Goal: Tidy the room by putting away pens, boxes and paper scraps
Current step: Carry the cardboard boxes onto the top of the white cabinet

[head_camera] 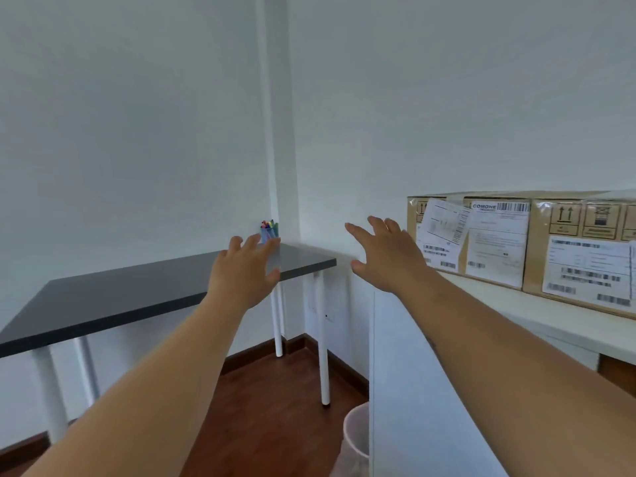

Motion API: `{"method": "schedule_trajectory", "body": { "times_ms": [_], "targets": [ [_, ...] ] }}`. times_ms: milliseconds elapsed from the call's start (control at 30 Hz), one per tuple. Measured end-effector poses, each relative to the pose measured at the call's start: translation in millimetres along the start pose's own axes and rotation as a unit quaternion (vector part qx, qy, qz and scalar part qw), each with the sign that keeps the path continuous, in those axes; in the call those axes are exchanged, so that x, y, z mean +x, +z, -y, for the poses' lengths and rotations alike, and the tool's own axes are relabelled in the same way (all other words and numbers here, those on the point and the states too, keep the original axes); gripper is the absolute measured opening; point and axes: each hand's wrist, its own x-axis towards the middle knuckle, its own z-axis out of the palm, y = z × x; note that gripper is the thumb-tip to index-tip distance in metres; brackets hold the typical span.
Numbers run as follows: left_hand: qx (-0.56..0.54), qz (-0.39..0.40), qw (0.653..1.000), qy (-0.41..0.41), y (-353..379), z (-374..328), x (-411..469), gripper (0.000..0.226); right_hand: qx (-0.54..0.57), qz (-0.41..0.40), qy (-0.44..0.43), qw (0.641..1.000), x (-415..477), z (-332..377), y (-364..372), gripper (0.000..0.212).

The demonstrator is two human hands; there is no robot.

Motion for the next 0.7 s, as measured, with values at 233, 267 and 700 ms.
{"method": "schedule_trajectory", "body": {
  "times_ms": [233,267,700],
  "targets": [
    [0.018,0.026,0.998,-0.049,7,45,-19,0.060,0.047,0.014,-0.046,0.998,35,45,22,0.067],
    [0.020,0.025,0.998,-0.052,9,50,-21,0.060,0.052,0.012,-0.050,0.997,38,51,25,0.067],
    [0.062,0.094,0.985,-0.133,76,133,-77,0.062,0.110,0.080,-0.130,0.982,71,147,134,0.070]
  ]
}}
